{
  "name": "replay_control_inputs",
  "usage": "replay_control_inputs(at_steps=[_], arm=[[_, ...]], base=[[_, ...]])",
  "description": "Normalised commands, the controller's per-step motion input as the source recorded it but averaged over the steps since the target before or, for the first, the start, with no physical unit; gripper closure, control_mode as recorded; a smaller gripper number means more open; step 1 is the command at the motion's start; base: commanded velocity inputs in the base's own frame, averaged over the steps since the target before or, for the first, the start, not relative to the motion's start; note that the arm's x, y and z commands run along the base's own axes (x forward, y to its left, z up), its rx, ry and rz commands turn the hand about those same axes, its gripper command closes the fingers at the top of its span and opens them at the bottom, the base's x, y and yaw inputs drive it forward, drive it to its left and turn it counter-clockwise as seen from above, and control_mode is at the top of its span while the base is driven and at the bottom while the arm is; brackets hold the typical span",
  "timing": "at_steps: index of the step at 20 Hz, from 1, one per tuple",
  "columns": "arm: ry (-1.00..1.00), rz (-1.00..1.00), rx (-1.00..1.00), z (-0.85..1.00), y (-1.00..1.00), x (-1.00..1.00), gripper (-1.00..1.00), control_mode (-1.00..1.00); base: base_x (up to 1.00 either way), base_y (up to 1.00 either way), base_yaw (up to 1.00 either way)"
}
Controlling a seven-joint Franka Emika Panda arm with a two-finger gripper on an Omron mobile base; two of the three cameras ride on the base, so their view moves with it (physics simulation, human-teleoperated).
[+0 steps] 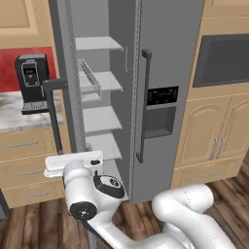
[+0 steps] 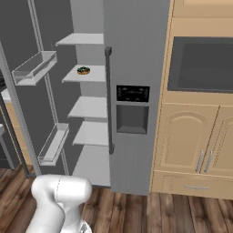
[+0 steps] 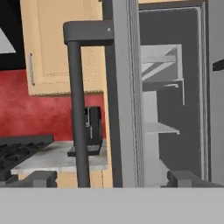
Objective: There's a steak in the fridge that needs to be moved to the freezer for freezing. Pick up the steak from the fridge, place it on any shelf in the freezer, and close the fridge and freezer doors when done.
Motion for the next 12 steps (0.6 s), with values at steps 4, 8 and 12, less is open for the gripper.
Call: replay_control_inputs(at_steps=[4,8,12], arm=[[0.04,-0.06,0.0,-0.36,0.28,0.0,-1.0,-1.0],[0.01,-0.08,0.0,-0.26,0.12,0.0,-1.0,-1.0],[0.0,-0.11,0.0,-0.09,0.0,0.05,-1.0,-1.0]], base=[[0.0,0.0,0.0],[0.0,0.0,0.0],[0.0,0.0,0.0]])
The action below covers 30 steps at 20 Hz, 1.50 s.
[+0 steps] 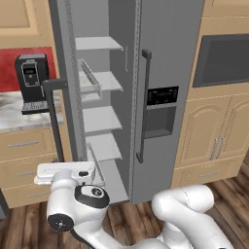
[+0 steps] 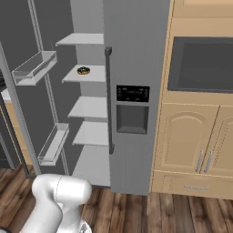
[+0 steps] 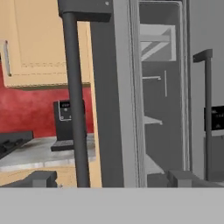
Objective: There's a steak in the fridge that needs to be moved to the freezer for freezing. Pick up the steak from the fridge, place it on any shelf in the freezer, and close the fridge and freezer doors when done.
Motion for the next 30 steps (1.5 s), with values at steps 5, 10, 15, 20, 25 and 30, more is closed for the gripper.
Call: replay_control_inputs(at_steps=[5,10,15,20,25,30], arm=[[0.0,-0.08,-0.01,-0.16,0.0,0.25,-1.0,-1.0],[0.02,-0.01,0.0,-0.21,0.0,0.41,-1.0,-1.0],[0.0,0.0,-0.04,-0.2,0.09,0.31,-1.0,-1.0],[0.01,0.0,-0.03,-0.19,0.03,0.27,-1.0,-1.0],[0.02,-0.02,-0.09,-0.23,0.26,0.27,-1.0,-1.0],[0.04,-0.02,-0.06,-0.15,0.18,0.27,-1.0,-1.0]], base=[[0.0,0.0,0.0],[0.0,0.0,0.0],[0.0,0.0,0.0],[0.0,0.0,0.0],[0.0,0.0,0.0],[0.0,0.0,0.0]])
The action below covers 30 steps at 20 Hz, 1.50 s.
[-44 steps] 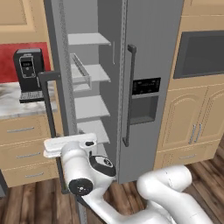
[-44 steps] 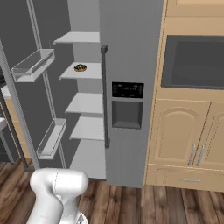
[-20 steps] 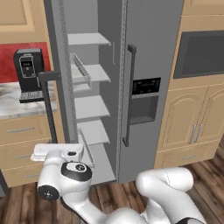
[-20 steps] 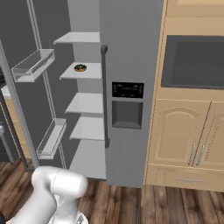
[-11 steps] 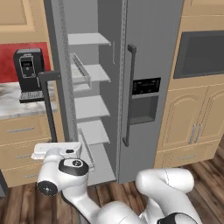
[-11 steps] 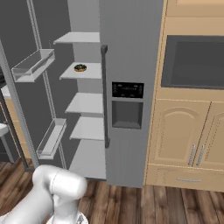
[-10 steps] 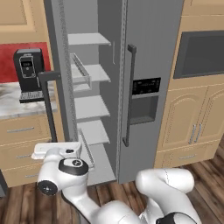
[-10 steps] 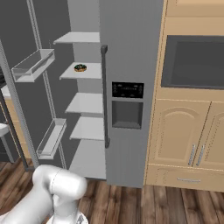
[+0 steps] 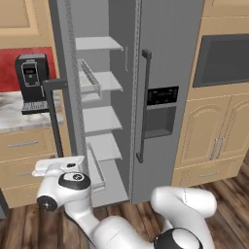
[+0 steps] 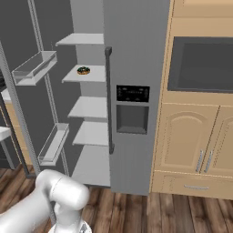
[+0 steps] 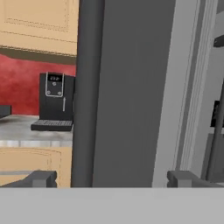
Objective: There's a steak in the fridge that needs to be moved to the freezer for freezing. Pick up the steak from the fridge, place it on any shelf in the freezer, and close the fridge and freezer doors when done.
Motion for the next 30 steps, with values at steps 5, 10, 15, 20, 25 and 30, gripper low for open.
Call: replay_control_inputs(at_steps=[5,10,15,20,25,30], arm=[[0.02,-0.02,-0.04,-0.12,0.11,0.27,-1.0,-1.0],[0.0,-0.01,-0.02,-0.17,0.07,0.35,-1.0,-1.0],[-0.01,0.0,-0.04,-0.24,0.18,0.26,-1.0,-1.0],[0.0,-0.01,-0.04,-0.29,0.23,0.29,-1.0,-1.0],[0.0,0.0,0.0,-0.23,0.01,0.38,-1.0,-1.0],[0.0,0.0,0.0,-0.18,0.0,0.44,-1.0,-1.0]], base=[[0.0,0.0,0.0],[0.0,0.0,0.0],[0.0,0.0,0.0],[0.0,0.0,0.0],[0.0,0.0,0.0],[0.0,0.0,0.0]])
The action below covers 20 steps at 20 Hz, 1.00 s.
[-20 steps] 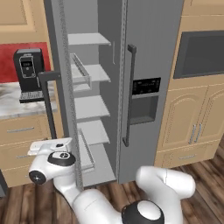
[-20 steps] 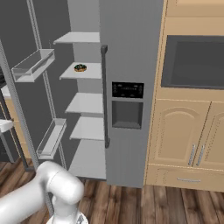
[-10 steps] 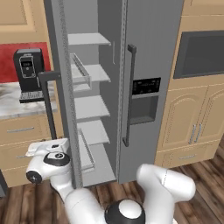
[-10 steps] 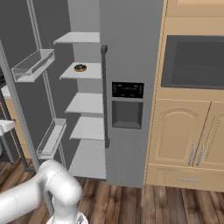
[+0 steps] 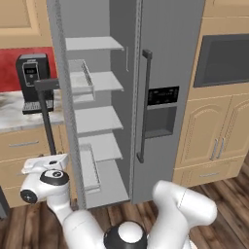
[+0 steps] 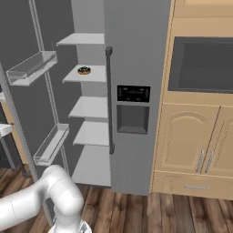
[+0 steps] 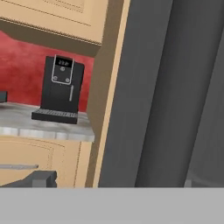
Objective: There's a steak in the fridge that needs to be moved to the freezer for freezing. Pick up the steak from the fridge, place it on any shelf in the freezer, and close the fridge and freezer doors when done.
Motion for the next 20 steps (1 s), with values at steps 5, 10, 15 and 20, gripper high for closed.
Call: replay_control_inputs(at_steps=[5,10,15,20], arm=[[0.0,-0.07,0.01,-0.04,-0.55,0.17,-1.0,-1.0],[0.0,-0.15,0.04,0.0,-0.99,0.02,-1.0,-1.0],[0.0,-0.12,0.08,-0.02,-1.0,0.15,-1.0,-1.0],[0.01,-0.12,0.06,-0.01,-1.0,0.34,-1.0,-1.0]], base=[[0.0,0.0,0.0],[0.0,0.0,0.0],[0.0,0.0,0.0],[0.0,0.0,0.0]])
